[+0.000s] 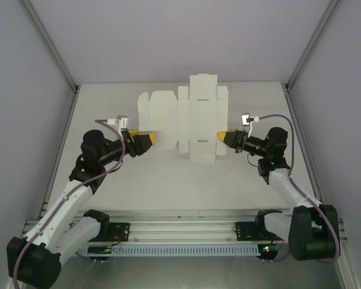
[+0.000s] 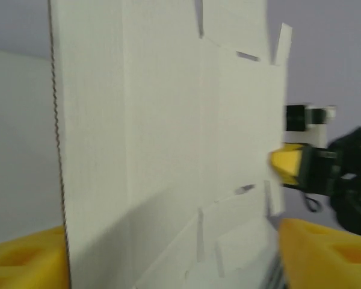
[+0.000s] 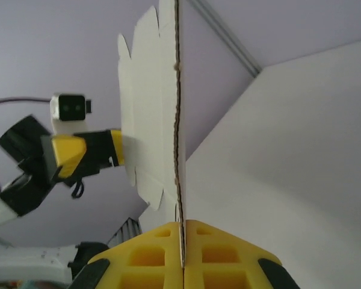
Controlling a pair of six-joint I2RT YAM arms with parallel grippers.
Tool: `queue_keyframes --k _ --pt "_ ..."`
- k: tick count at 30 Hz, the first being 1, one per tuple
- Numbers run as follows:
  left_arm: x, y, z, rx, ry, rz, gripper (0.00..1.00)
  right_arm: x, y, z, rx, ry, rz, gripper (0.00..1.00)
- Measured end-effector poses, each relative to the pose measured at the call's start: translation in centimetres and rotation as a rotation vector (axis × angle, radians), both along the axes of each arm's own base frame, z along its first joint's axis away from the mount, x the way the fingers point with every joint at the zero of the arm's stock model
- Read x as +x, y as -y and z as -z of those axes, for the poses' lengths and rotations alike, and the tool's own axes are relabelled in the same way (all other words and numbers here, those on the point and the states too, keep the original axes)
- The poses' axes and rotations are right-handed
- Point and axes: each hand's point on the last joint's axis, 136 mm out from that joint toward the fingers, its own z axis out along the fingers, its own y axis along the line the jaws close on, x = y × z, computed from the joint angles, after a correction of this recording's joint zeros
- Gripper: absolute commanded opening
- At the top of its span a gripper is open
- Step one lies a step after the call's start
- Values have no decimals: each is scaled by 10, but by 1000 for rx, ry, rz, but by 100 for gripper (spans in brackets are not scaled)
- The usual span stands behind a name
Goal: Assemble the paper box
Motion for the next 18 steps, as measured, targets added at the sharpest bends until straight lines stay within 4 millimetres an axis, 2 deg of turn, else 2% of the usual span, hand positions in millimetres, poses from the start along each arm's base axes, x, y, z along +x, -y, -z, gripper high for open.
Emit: queue_keyframes --k 5,9,12,14,18 --pt "12 -49 44 178 -151 -293 100 3 -9 27 -229 -23 74 0" --pt "12 -85 75 316 -260 -473 100 -1 -4 70 -395 -103 106 0" --pt "11 -99 89 387 -313 -538 100 -1 5 105 -550 -148 125 0" --pt "12 -103 94 414 -336 -554 99 1 7 120 -663 -138 121 0" --pt "16 -103 99 438 -355 -557 100 19 12 130 -860 -54 119 0"
